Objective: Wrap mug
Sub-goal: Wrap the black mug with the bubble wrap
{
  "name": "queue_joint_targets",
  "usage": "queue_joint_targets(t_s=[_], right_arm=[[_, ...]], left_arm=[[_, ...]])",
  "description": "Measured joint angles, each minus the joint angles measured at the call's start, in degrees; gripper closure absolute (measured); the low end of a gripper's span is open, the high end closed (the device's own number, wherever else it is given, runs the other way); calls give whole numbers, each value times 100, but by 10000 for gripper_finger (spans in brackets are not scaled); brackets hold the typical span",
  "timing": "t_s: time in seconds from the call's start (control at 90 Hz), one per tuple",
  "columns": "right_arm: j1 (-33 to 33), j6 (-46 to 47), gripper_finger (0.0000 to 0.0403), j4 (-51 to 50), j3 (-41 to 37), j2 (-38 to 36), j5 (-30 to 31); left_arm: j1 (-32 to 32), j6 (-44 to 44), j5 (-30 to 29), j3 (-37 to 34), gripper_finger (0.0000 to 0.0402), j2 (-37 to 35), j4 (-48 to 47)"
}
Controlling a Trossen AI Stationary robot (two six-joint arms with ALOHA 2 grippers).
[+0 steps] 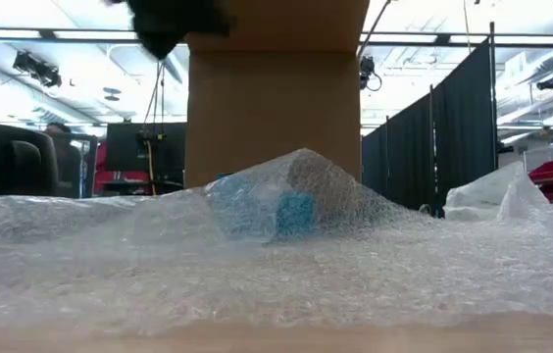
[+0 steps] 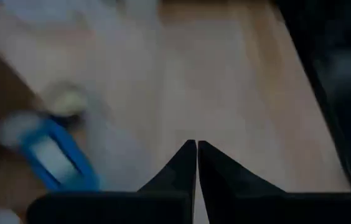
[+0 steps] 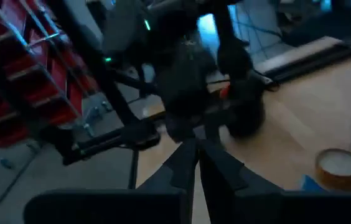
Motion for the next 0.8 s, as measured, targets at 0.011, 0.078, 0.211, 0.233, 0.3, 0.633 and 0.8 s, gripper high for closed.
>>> queue_joint_targets(t_s=[0.011,0.078,0.211,0.233,0.3,0.633,0.8], right_arm=[[9,-14,403,65,1,45,0],[106,-112,403,222,1,270,19],[155,41,403,294,0,579,16],[157,71,403,292,0,611,19],[141,126,403,286,0,667,15],[-1,102,389,233,0,656,-601],[53,-189,364,219,0,656,-632]], left_arm=[[-23,-72,14,7,402,-5,-113],[-199,-660,18,188,402,-85,-1086],[-635,-2041,19,798,402,-175,-3155],[-714,-2225,31,915,402,-177,-3375],[-907,-2604,242,1223,402,-179,-3907],[-1500,-3358,345,1547,376,-214,-6322],[-1523,-3553,362,1537,331,-710,-6427]])
